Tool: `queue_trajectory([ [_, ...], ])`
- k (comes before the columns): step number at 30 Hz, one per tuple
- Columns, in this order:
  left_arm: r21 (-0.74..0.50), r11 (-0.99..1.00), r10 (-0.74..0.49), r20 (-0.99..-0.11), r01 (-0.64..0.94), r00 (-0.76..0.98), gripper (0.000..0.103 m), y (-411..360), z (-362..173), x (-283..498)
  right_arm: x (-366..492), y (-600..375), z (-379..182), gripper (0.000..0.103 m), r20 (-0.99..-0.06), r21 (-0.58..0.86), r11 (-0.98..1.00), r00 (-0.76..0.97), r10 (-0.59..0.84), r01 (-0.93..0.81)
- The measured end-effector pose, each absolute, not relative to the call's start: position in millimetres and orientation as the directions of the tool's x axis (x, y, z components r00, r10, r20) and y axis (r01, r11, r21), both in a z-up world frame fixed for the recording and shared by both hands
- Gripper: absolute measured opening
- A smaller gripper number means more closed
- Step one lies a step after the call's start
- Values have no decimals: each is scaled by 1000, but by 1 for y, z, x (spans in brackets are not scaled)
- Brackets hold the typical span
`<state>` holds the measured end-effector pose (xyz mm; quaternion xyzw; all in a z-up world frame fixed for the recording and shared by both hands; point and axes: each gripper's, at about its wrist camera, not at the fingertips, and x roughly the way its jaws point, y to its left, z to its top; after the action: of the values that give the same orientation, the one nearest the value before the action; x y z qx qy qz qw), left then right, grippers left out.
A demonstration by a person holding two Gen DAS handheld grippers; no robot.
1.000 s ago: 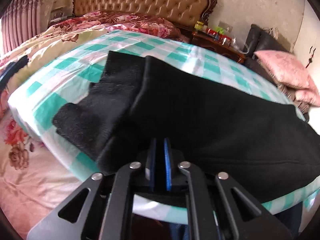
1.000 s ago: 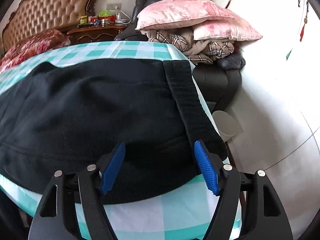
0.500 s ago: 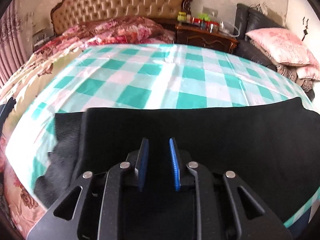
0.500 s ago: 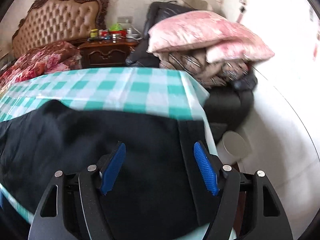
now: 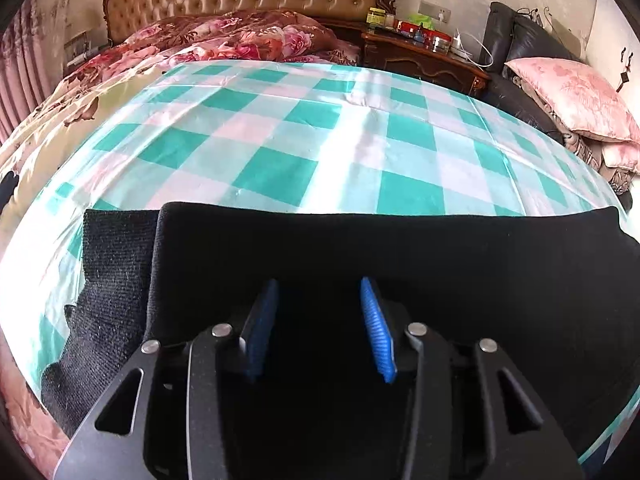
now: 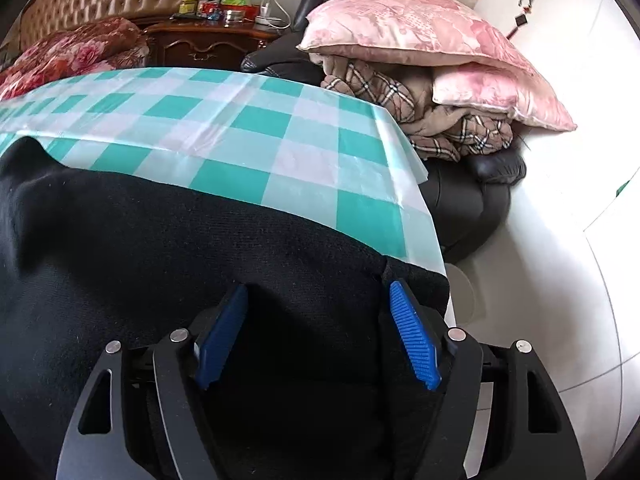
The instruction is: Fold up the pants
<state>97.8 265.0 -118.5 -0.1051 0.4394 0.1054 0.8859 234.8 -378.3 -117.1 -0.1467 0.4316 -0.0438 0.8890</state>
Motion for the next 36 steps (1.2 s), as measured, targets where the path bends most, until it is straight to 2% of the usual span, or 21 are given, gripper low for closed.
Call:
queue_trajectory([
  [3,-120,952,79,-794,-283,603,44,269,-120,97,233,-383,-117,69,-770,-277,961,602,-210,-19],
  [7,-94,952,103,-800,-293,591,47,265,-118,98,235,-394,-116,73,-796,-210,977,576,-186,25],
  [11,-80,950,131,-778,-303,615,47,250,-103,86,217,-395,-95,72,-755,-202,979,632,-174,28],
  [14,-119,953,99,-743,-277,662,50,232,-90,59,174,-410,-59,72,-707,-77,995,700,-99,63],
  [17,-164,955,58,-717,-249,694,51,213,-86,27,127,-434,-45,72,-714,21,988,694,-90,150],
  [21,-286,926,-27,-702,-246,712,51,200,-90,-15,67,-465,-59,72,-735,268,937,676,48,225],
  [23,-354,887,-28,-685,-298,728,51,209,-91,-34,49,-471,-73,72,-748,337,907,656,96,251],
  [25,-494,781,-52,-661,-382,749,51,233,-97,-59,41,-472,-83,72,-757,355,897,644,109,265],
  [30,-674,541,-43,-619,-503,784,49,283,-112,-103,50,-467,-90,72,-733,411,878,661,159,244],
  [32,-715,490,-57,-598,-499,800,49,293,-114,-110,59,-467,-91,67,-740,408,878,654,157,251],
  [33,-731,472,-61,-585,-493,808,49,297,-114,-113,63,-466,-91,59,-735,422,873,656,171,245],
  [35,-767,431,-87,-559,-475,824,49,304,-115,-113,70,-465,-90,57,-742,411,876,651,160,253],
  [36,-777,417,-94,-553,-472,828,49,305,-116,-112,72,-463,-88,51,-747,393,882,649,143,258],
])
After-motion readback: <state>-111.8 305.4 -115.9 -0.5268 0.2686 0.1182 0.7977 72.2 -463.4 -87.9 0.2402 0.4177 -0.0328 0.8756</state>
